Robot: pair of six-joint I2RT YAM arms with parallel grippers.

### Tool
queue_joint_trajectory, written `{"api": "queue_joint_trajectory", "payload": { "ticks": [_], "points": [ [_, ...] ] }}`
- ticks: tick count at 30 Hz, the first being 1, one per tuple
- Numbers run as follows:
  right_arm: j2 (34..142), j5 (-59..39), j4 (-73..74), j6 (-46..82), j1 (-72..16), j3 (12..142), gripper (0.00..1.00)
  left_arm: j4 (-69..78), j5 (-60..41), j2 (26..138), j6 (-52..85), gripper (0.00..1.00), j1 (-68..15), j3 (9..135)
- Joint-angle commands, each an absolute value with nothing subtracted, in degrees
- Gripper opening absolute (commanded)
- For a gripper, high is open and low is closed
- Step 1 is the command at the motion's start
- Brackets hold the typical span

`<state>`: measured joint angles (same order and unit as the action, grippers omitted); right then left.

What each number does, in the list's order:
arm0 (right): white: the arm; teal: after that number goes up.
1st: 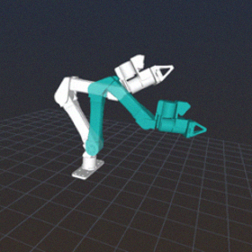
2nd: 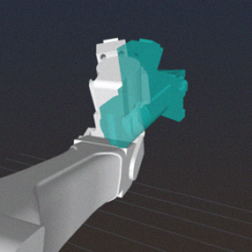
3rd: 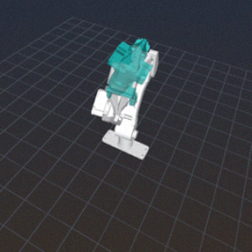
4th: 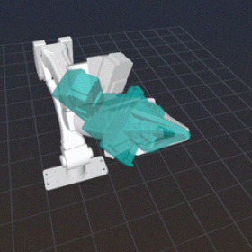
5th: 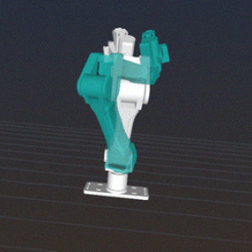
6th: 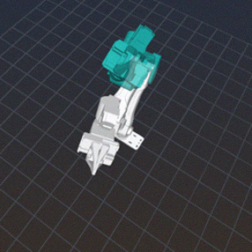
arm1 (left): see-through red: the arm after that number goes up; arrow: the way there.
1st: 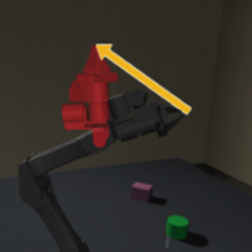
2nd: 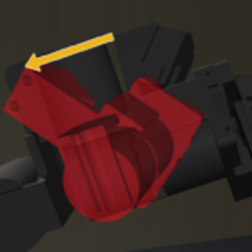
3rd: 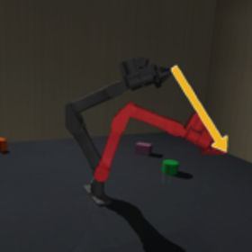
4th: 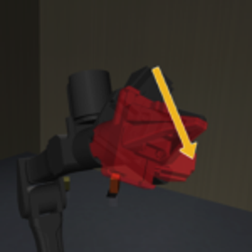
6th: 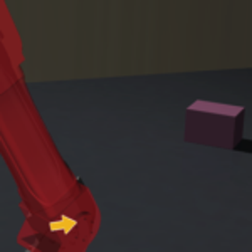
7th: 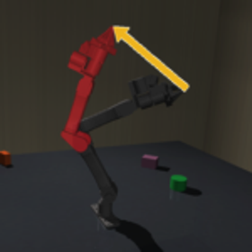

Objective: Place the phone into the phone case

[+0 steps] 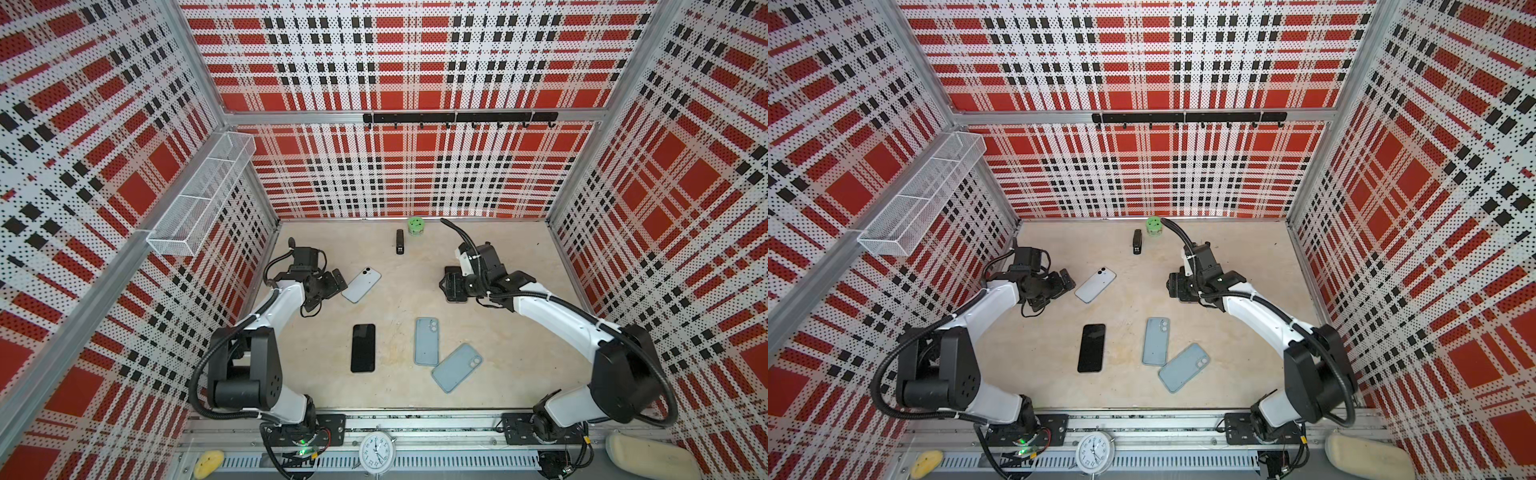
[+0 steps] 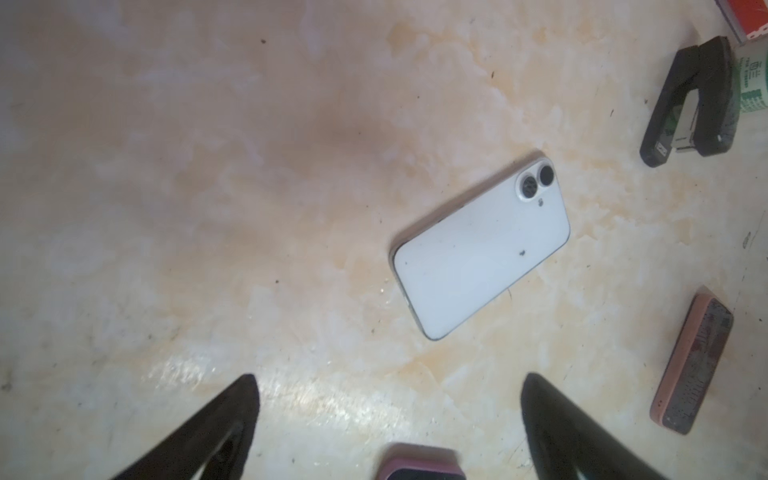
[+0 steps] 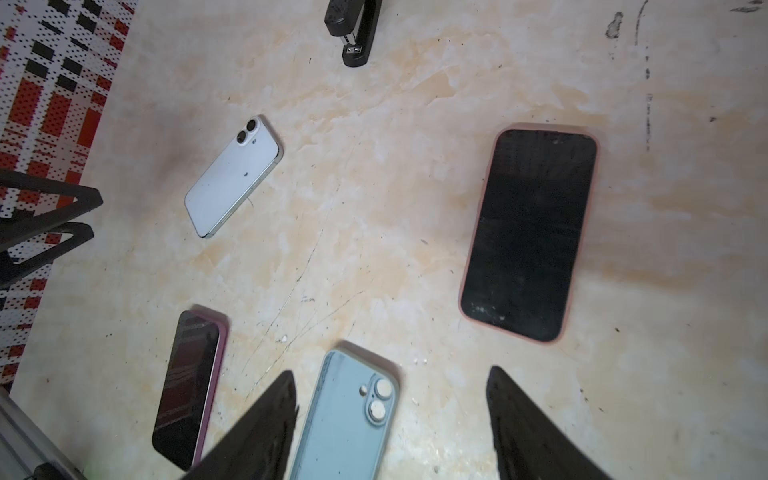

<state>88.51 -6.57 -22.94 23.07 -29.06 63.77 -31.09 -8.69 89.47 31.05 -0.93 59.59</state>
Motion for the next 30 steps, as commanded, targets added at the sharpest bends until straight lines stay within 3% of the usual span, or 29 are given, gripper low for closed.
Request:
{"api": "queue_joint_trajectory", "payload": {
  "ticks": [1, 9, 19, 30],
  "points": [
    [93.79, -9.94, -16.47, 24.35, -29.28, 68.34, 0.74, -29.44, -9.25, 94.60, 31.32, 1.00, -1.97, 64.38],
    [105.39, -15.83, -12.07, 28.63, -29.80, 74.46, 0.74, -29.62, -12.20, 108.73, 27.35, 0.98, -3.53, 76.77],
    [108.85, -17.18, -10.91, 30.14, -29.97, 76.02, 0.74, -32.96, -15.37, 119.27, 22.64, 0.95, -5.36, 85.63],
    [109.46, -15.92, -13.79, 28.77, -29.82, 77.74, 0.74, -33.59, -18.99, 119.65, 19.77, 0.87, -11.44, 84.83]
  ]
}}
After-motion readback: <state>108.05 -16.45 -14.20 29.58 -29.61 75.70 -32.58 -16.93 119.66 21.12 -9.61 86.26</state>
